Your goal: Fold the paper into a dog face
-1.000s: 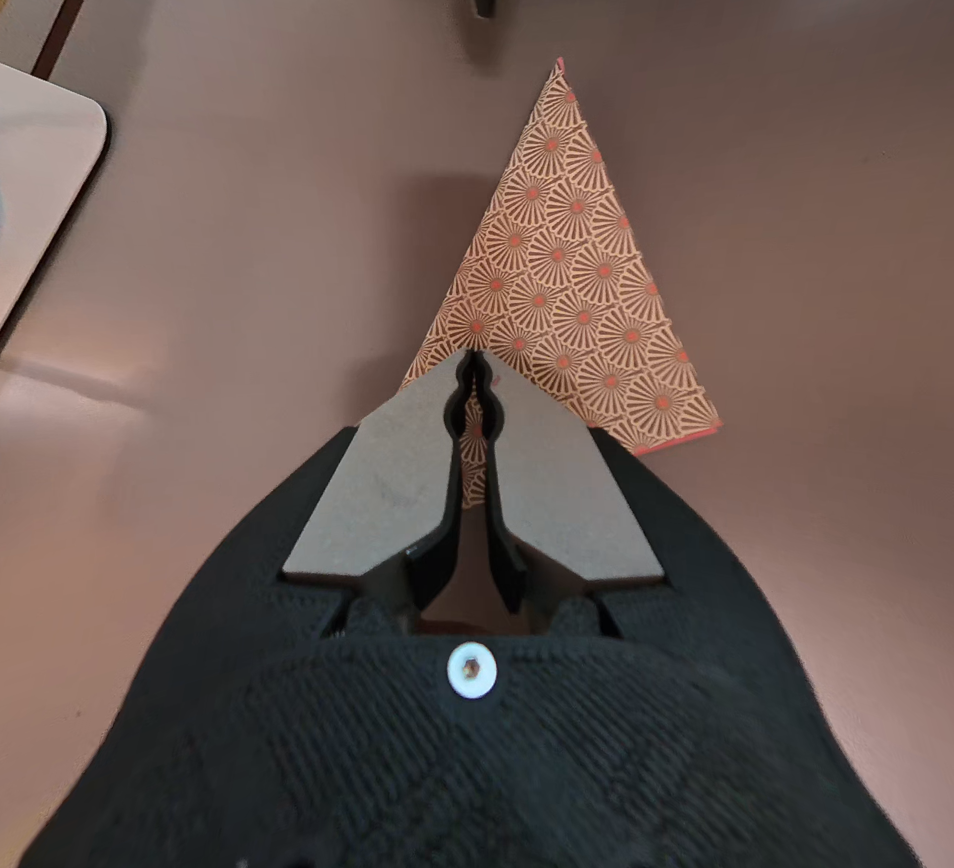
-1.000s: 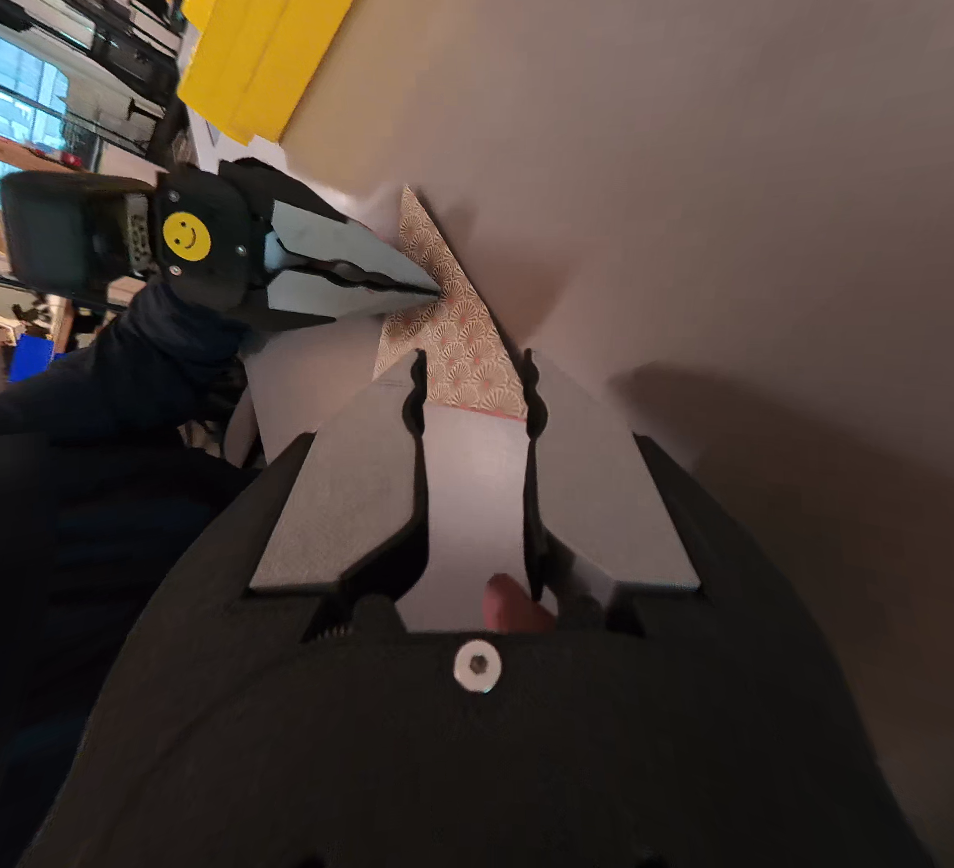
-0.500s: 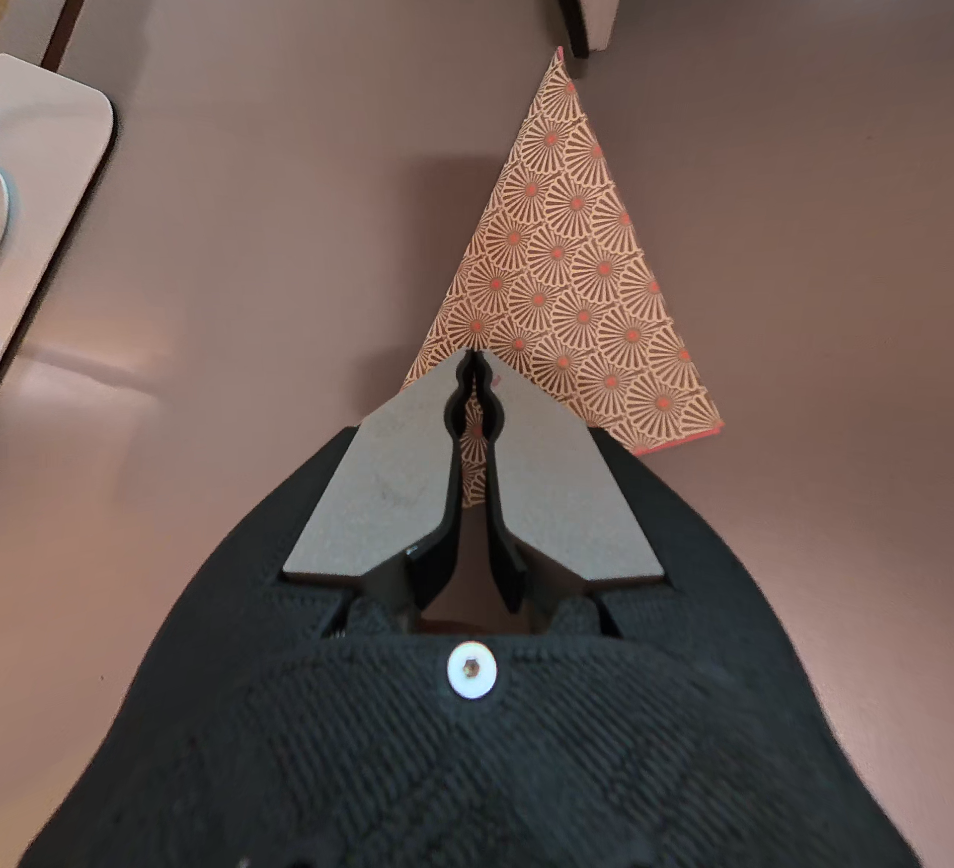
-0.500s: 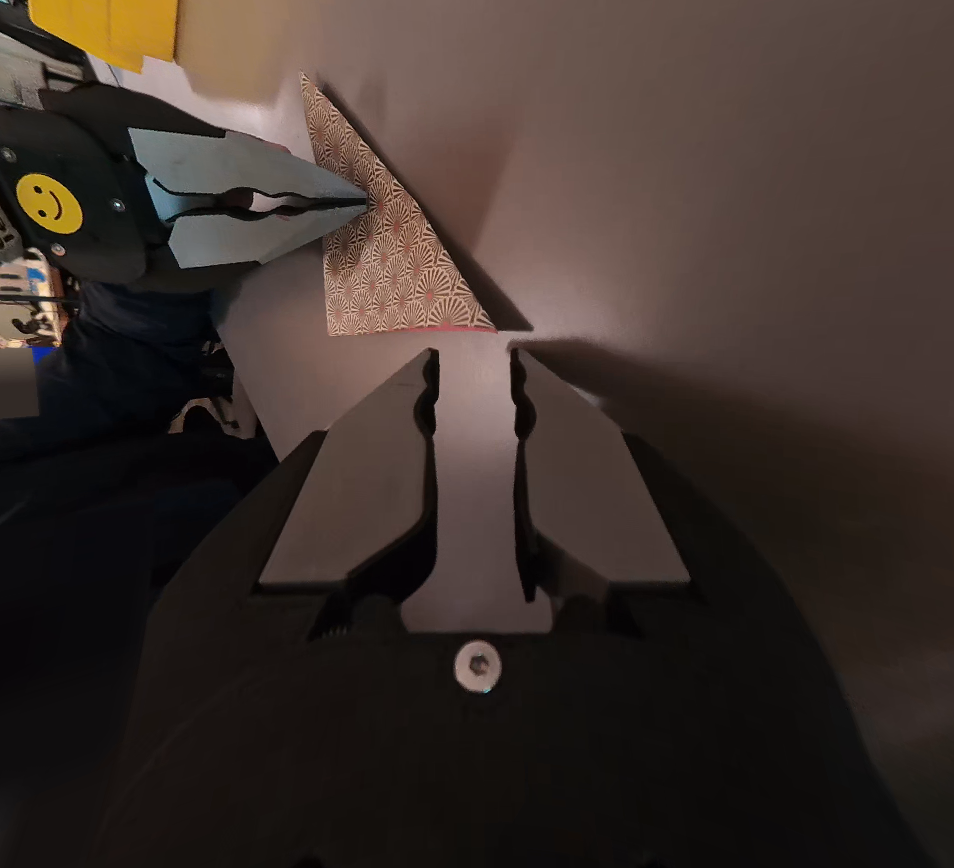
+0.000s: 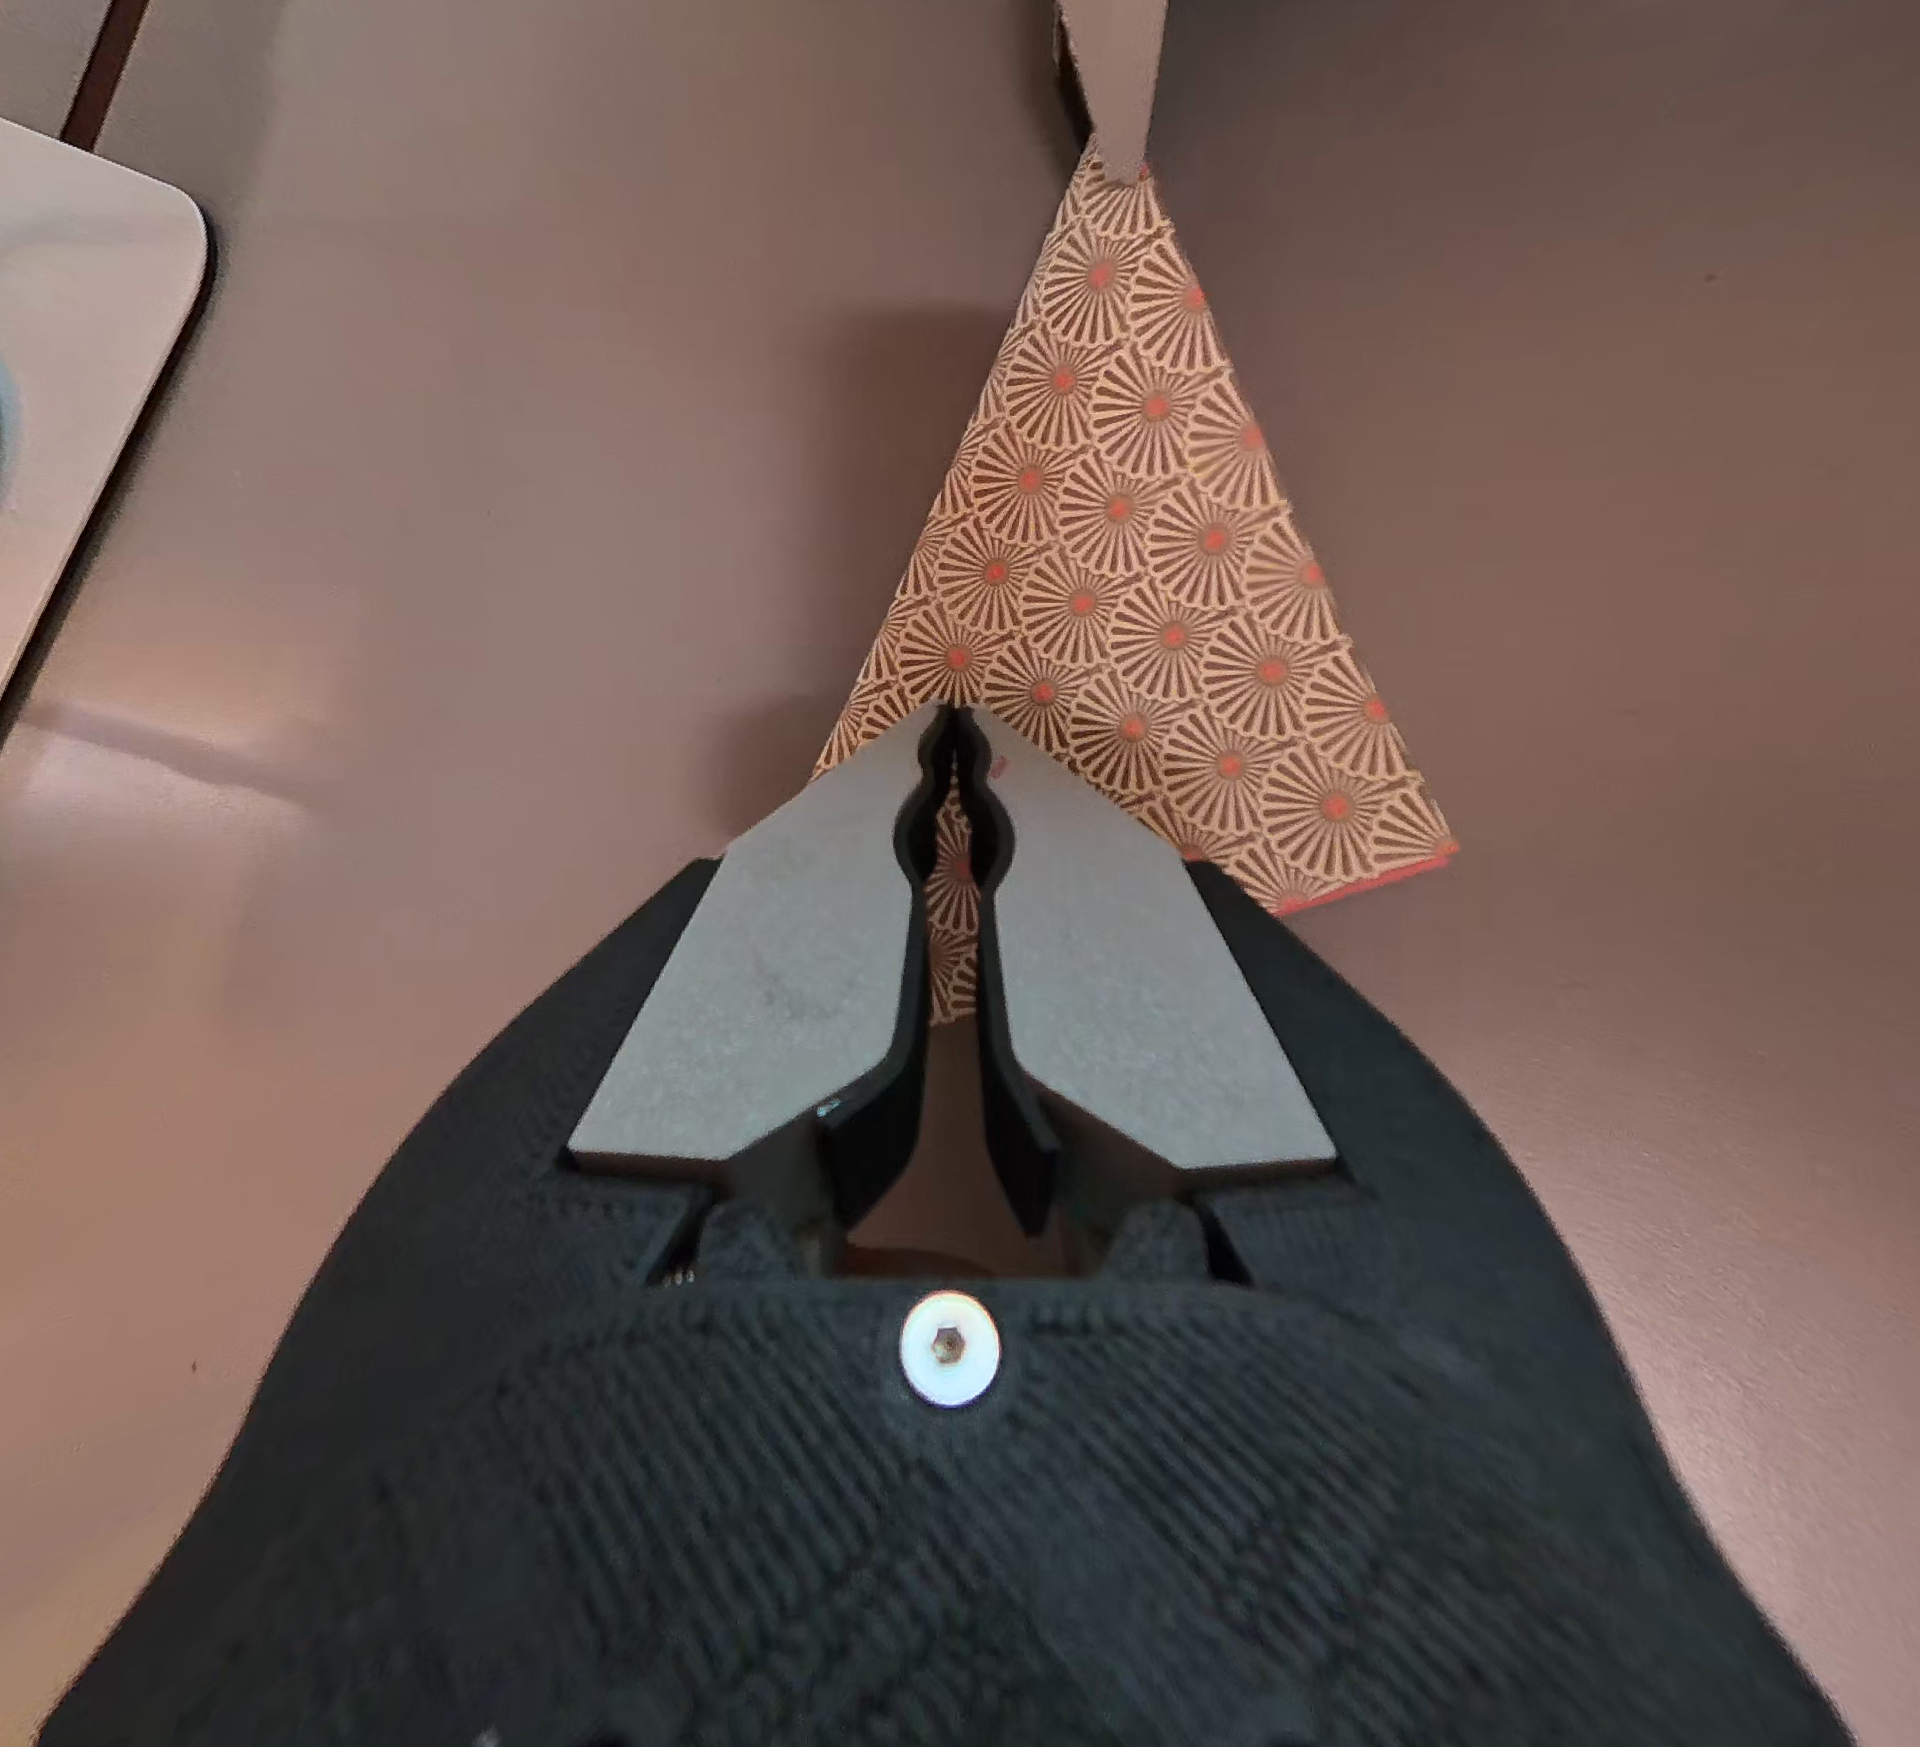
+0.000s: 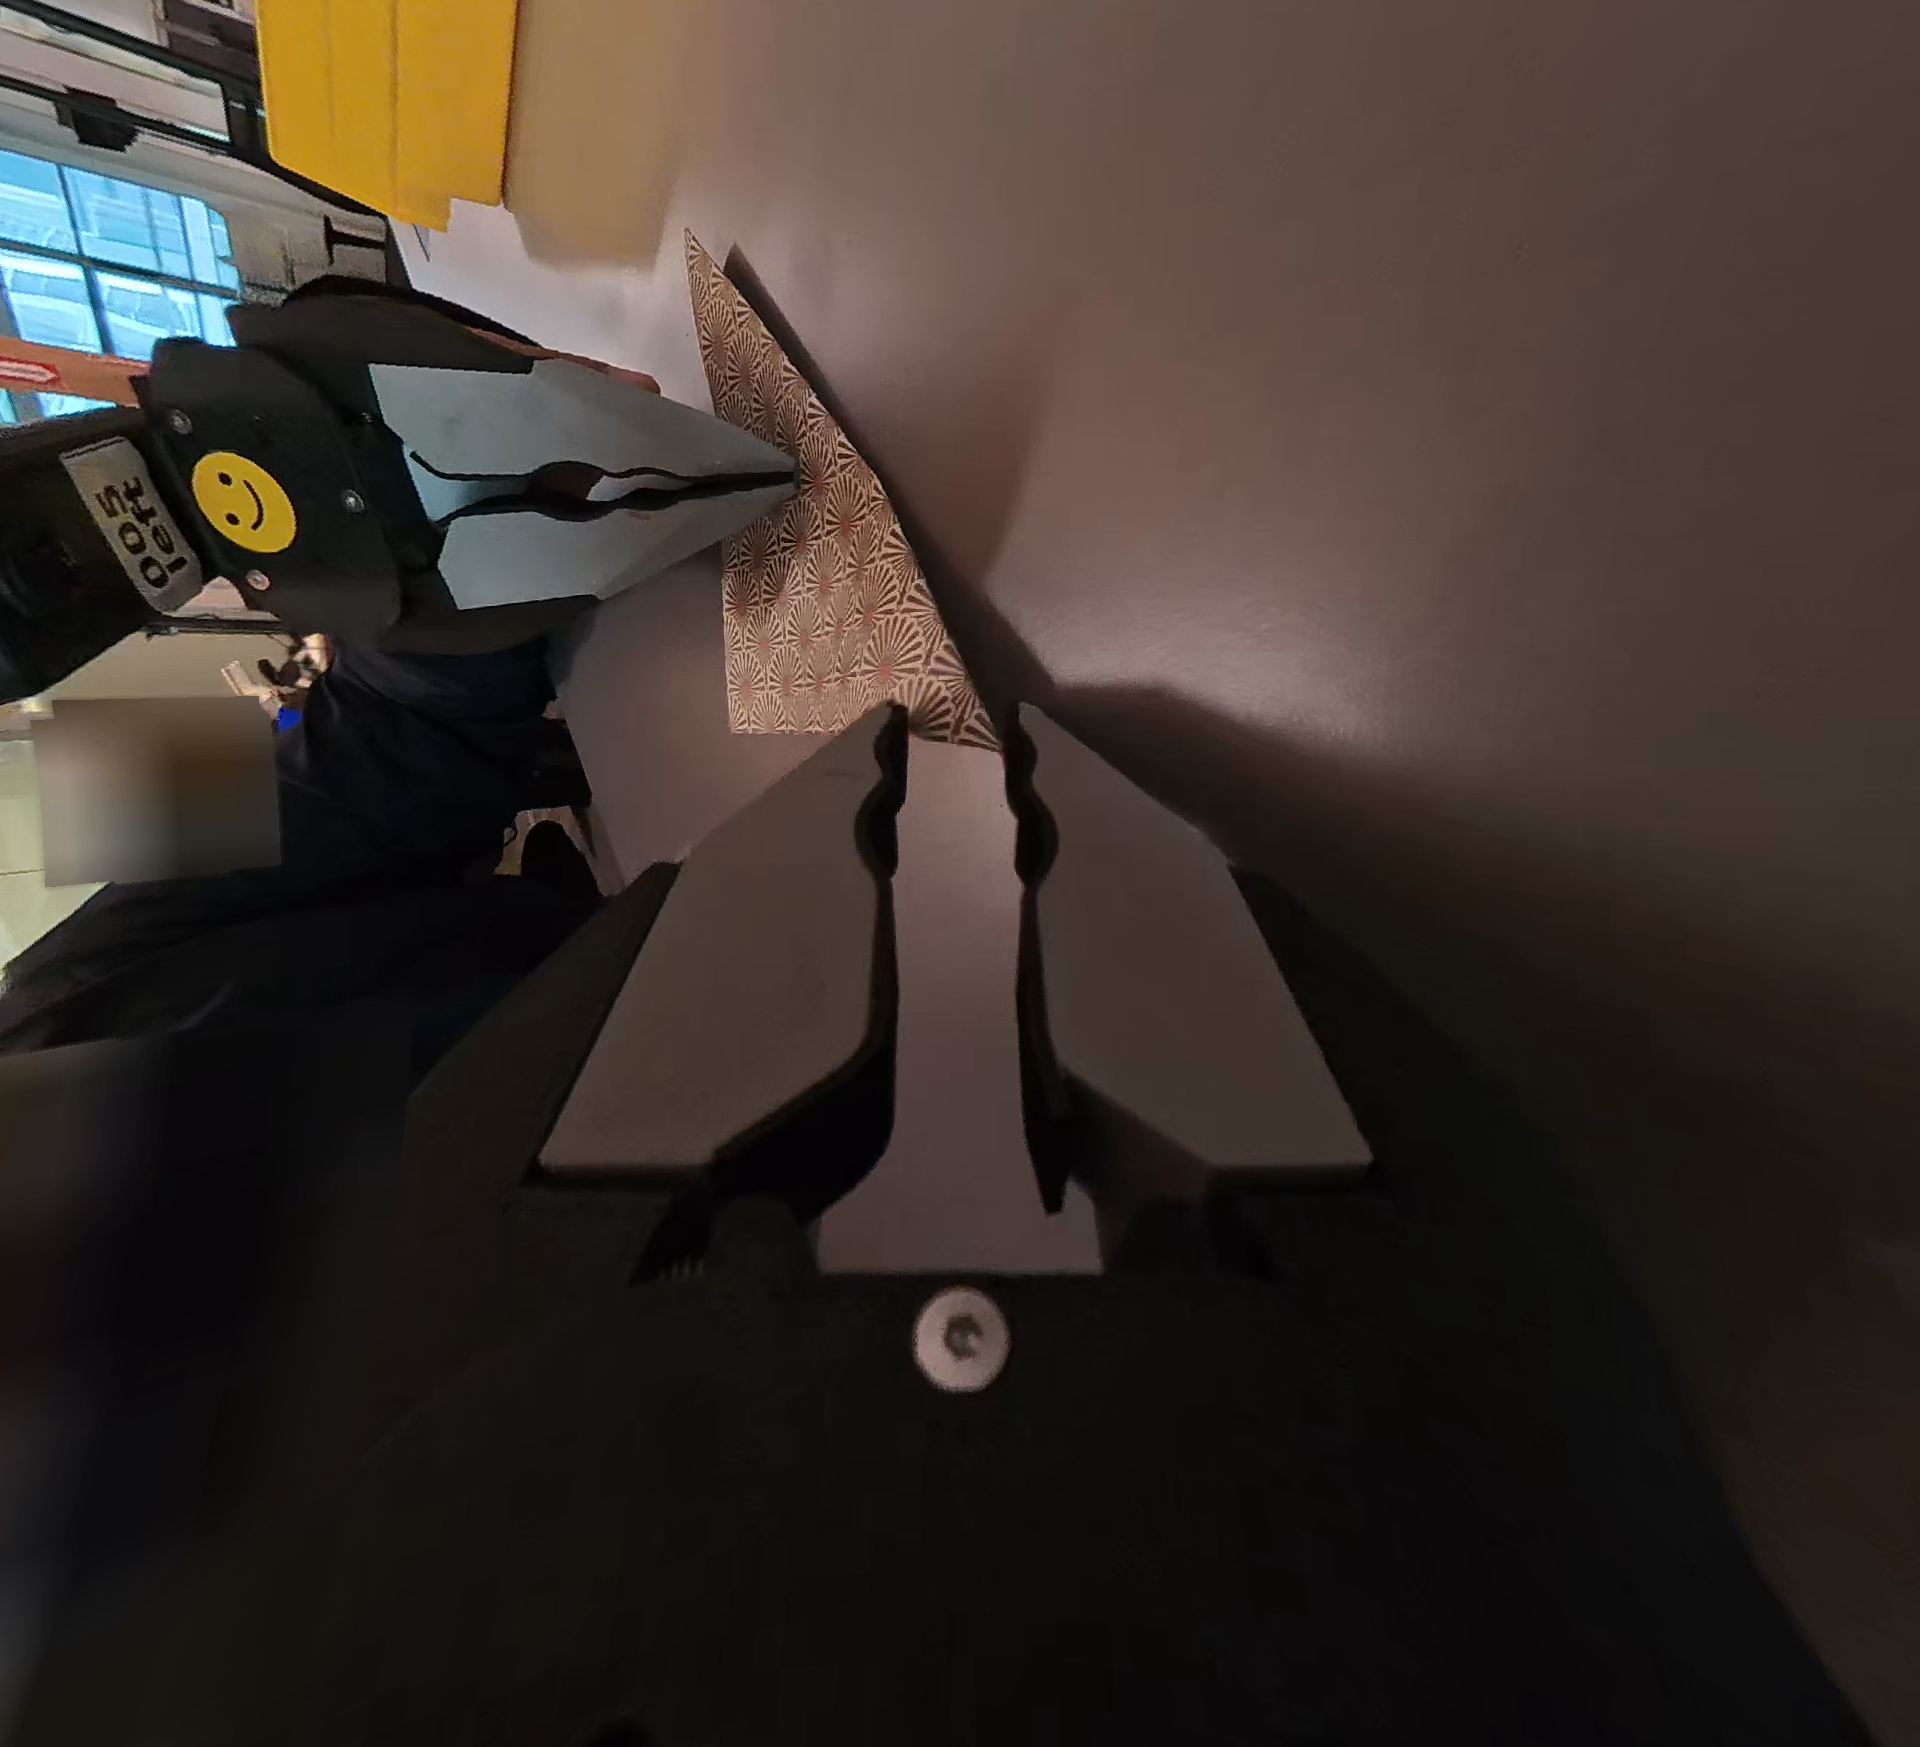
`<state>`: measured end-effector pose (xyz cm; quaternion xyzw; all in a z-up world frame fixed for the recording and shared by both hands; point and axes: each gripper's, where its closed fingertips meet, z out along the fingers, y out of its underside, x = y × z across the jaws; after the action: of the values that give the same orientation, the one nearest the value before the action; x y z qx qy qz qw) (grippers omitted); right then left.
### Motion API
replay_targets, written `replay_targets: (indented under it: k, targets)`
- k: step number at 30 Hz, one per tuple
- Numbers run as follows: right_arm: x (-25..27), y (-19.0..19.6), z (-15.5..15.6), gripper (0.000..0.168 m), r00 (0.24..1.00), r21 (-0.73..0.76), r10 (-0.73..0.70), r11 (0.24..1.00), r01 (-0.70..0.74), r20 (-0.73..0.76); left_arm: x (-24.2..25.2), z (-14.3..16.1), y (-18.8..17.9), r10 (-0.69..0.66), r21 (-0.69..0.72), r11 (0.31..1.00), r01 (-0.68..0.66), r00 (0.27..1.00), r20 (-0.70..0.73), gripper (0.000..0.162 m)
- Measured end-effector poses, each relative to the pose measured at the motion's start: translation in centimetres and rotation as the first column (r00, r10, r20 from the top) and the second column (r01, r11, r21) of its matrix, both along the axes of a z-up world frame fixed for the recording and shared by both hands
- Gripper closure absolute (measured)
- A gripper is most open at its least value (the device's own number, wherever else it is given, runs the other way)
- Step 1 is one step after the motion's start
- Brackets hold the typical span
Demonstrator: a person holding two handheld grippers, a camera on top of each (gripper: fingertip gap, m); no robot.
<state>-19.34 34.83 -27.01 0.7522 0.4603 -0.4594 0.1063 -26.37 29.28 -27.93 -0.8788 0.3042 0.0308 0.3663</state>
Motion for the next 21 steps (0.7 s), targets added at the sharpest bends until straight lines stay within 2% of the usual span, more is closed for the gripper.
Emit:
replay_targets:
  k: [5, 10, 16, 21]
  targets:
    - [-0.4, -0.5, 0.0, 0.152, 1.0, 0.021, 0.023, 1.0, -0.023, -0.001, 0.0, 0.0, 0.0, 0.004, 0.001, 1.0, -0.004, 1.0, -0.006, 0.162]
    - [-0.3, -0.3, -0.6, 0.168, 0.999, 0.087, 0.047, 0.995, -0.049, 0.023, 0.0, 0.0, 0.1, 0.003, 0.007, 1.0, -0.003, 1.0, -0.029, 0.162]
    - [-0.7, -0.6, -0.3, 0.168, 0.995, 0.203, 0.093, 0.975, -0.095, 0.022, 2.2, 0.4, 0.6, -0.043, 0.006, 0.999, 0.043, 0.998, 0.04, 0.162]
    - [-0.9, -0.4, 0.1, 0.168, 0.993, 0.313, 0.118, 0.942, -0.119, 0.022, 3.3, 0.1, 1.2, -0.074, 0.022, 0.997, 0.074, 0.997, -0.012, 0.162]
